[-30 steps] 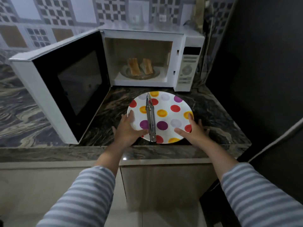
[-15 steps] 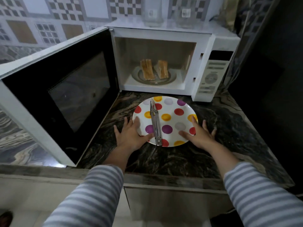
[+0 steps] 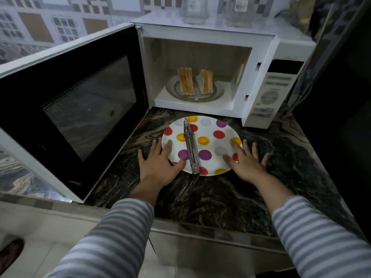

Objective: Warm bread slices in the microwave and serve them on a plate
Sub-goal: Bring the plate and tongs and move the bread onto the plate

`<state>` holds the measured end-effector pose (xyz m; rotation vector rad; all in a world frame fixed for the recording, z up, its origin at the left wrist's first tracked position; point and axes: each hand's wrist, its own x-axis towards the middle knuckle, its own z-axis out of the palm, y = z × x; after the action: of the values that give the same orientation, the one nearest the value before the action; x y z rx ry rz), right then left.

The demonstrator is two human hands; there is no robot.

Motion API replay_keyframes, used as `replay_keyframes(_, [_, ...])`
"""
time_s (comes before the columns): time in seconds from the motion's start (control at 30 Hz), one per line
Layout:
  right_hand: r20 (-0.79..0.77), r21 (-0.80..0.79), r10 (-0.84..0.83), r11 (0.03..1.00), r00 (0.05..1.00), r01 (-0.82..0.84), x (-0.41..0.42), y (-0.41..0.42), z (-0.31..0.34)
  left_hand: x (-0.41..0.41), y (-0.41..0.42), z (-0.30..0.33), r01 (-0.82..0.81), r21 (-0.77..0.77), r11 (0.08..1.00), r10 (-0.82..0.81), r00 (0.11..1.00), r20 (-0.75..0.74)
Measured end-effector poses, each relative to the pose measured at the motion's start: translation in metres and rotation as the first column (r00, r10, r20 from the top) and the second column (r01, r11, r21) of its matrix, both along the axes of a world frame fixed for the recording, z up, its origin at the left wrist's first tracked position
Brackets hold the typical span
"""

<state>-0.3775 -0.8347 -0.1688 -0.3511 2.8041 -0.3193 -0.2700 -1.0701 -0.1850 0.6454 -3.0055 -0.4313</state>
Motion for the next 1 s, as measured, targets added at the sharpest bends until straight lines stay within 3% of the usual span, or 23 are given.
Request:
replay_keyframes(0.13, [-0.037, -0.026, -0.066, 0.998, 0.997, 0.065, -0.003, -0.005, -0.001, 0.001, 0.001, 0.002, -0.009, -0.010, 1.000, 0.009, 1.000, -0.008])
replay_keyframes(0.2, [-0.241, -0.085, -0.084, 0.994, 0.967, 0.065, 0.003, -0.017, 0.002, 0.001, 0.002, 0.002, -0.011, -0.015, 1.000, 0.011, 1.000, -0.014])
replay_keyframes(0.27, [-0.380, -0.254, -0.090, 0.967, 0.921, -0.010, 0.013, -0.039, 0.009, 0.002, 0.001, 0.001, -0.013, -0.017, 1.000, 0.012, 1.000, -0.016])
replay_keyframes(0.37, [-0.213, -0.477, -0.092, 0.878, 0.973, -0.022, 0.033, -0.075, 0.017, 0.001, 0.001, 0.000, -0.015, -0.019, 1.000, 0.015, 1.000, -0.020])
replay_keyframes(0.83, [-0.058, -0.294, -0.093, 0.953, 0.994, 0.072, 0.043, -0.111, 0.026, 0.001, 0.002, 0.000, -0.015, -0.008, 1.000, 0.015, 0.999, -0.028])
replay_keyframes(1.0, [-0.020, -0.353, -0.094, 0.932, 0.995, 0.081, 0.041, -0.103, 0.030, 0.001, 0.001, -0.001, -0.012, -0.008, 1.000, 0.012, 0.999, -0.033])
